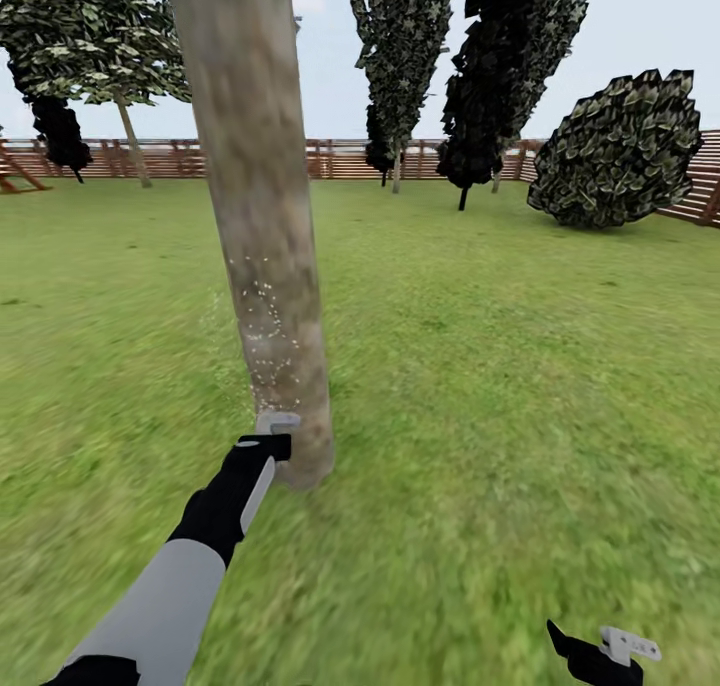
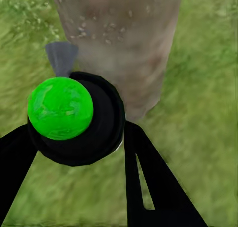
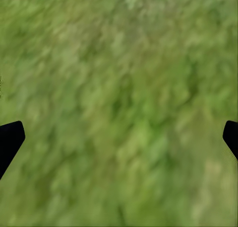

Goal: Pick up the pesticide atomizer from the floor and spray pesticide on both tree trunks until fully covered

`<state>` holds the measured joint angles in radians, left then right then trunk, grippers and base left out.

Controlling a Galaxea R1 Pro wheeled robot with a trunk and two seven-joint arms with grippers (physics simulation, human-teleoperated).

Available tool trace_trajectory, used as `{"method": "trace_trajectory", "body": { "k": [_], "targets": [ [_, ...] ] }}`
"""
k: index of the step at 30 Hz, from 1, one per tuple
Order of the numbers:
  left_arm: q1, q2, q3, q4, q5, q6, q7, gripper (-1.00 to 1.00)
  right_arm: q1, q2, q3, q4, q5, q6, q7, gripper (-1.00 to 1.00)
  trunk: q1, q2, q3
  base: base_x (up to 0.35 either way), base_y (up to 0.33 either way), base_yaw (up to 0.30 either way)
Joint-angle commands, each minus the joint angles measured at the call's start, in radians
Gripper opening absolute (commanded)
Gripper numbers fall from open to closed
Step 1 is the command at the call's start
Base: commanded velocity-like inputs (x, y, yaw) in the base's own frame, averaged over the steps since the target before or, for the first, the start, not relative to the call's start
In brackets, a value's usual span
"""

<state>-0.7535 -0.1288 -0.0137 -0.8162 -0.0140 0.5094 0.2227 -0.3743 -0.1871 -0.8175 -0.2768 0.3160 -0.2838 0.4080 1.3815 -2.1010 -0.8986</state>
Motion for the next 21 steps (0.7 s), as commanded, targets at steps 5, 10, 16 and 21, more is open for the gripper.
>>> {"method": "trace_trajectory", "body": {
  "k": [5, 10, 16, 21],
  "targets": [
    [0.005, 0.000, 0.001, 0.008, 0.003, -0.002, 0.009, -1.00, 0.000, 0.000, 0.001, 0.001, 0.000, 0.001, 0.000, 1.00, 0.000, 0.000, 0.000, 0.000, -0.273, 0.194],
    [0.006, 0.001, 0.001, 0.015, 0.003, -0.002, 0.010, -1.00, 0.000, 0.000, 0.000, 0.001, 0.120, -0.001, -0.001, 1.00, 0.000, 0.000, 0.000, 0.107, -0.262, 0.010],
    [0.006, 0.003, 0.003, 0.057, 0.003, -0.003, 0.015, -1.00, 0.000, 0.000, -0.001, -0.001, 0.135, -0.003, -0.002, 1.00, 0.000, 0.000, 0.000, 0.245, -0.191, 0.003],
    [0.008, 0.003, 0.004, 0.061, 0.003, -0.006, 0.015, -1.00, 0.000, 0.000, -0.001, -0.001, 0.135, -0.003, -0.002, 1.00, 0.000, 0.000, 0.000, 0.154, -0.217, 0.199]
  ]
}}
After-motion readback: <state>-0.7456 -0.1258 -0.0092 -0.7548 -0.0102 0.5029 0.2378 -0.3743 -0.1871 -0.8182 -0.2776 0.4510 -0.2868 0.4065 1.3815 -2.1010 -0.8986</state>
